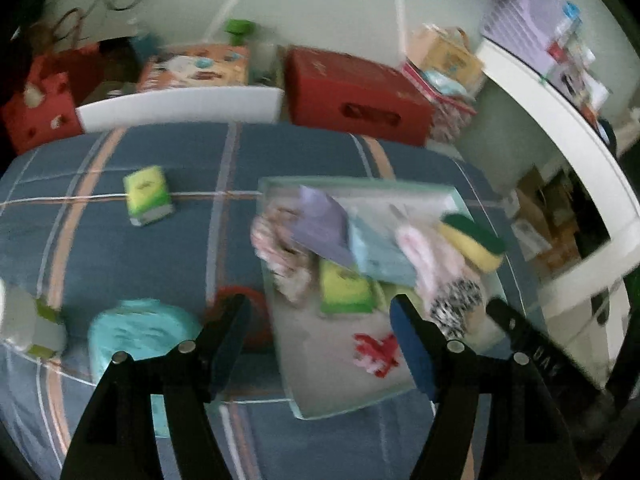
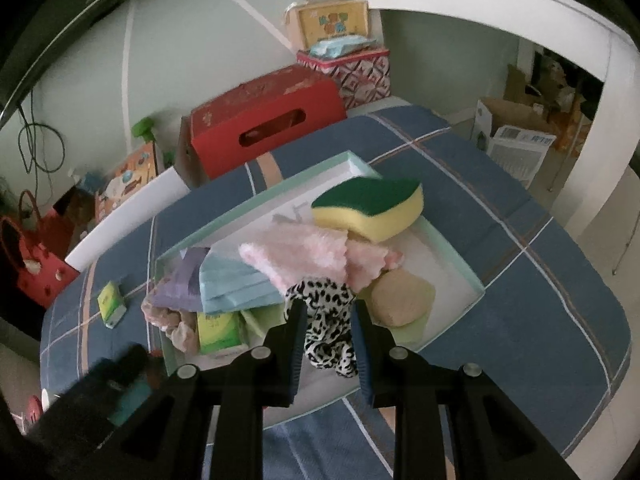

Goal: Organize soft objects
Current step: 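Open both tools to drop the scrunchie and flower into the tray, then withdraw both tools from the tray toward the red ring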

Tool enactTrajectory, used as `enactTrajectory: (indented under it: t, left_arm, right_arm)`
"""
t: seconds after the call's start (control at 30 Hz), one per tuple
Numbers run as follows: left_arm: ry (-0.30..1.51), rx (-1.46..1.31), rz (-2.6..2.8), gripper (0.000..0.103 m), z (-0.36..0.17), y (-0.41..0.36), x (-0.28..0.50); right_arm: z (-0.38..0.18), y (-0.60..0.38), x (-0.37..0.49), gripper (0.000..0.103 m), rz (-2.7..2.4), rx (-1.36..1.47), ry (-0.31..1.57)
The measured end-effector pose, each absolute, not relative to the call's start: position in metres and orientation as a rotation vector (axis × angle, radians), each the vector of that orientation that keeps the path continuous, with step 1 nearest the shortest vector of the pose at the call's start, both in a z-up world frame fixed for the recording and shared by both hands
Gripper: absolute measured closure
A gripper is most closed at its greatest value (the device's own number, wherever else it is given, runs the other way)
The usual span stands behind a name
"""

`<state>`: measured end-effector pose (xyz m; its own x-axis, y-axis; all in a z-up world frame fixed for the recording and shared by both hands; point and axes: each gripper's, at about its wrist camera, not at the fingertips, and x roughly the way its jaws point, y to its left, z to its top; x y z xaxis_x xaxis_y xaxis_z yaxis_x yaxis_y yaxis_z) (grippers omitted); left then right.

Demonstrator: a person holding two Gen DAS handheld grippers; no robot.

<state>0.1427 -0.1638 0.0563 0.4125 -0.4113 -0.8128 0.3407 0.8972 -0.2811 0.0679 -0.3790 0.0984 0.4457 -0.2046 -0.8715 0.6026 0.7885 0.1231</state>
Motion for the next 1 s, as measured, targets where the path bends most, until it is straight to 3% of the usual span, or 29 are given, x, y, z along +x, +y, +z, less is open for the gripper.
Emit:
enactTrajectory:
  t: [0.1,0.2,0.23,0.77,0.87,1.0]
  left_arm:
    - [1.025,-0.104,-0.403,0.029,0.061,-0.140,0.151]
    - [1.006,-0.110,-0.330,0.016,0.065,-0.114,0.160]
    - [1.002,-0.111,-0.306,0.016,0.065,-0.107,0.163]
    - [1.027,-0.188,-0.083,0.010,0.047,-0.035,0.191]
    - [1.032,-0.185,-0.066,0.001,0.045,-0.033,0.191]
    - [1.021,-0.185,-0.066,0.001,0.045,-0.031,0.192]
  right_arm:
    - [0.094,-0.375,0.072,0.065,-0.498,0.451,1.007]
    - [0.093,-0.366,0.076,0.051,-0.476,0.431,1.017]
    - [0.093,-0.363,0.078,0.047,-0.466,0.425,1.021]
    - [0.087,-0.312,0.103,0.013,-0.340,0.284,1.092]
    - [0.085,-0.309,0.105,0.002,-0.335,0.267,1.108]
    - [0.084,-0.301,0.108,0.001,-0.325,0.249,1.112]
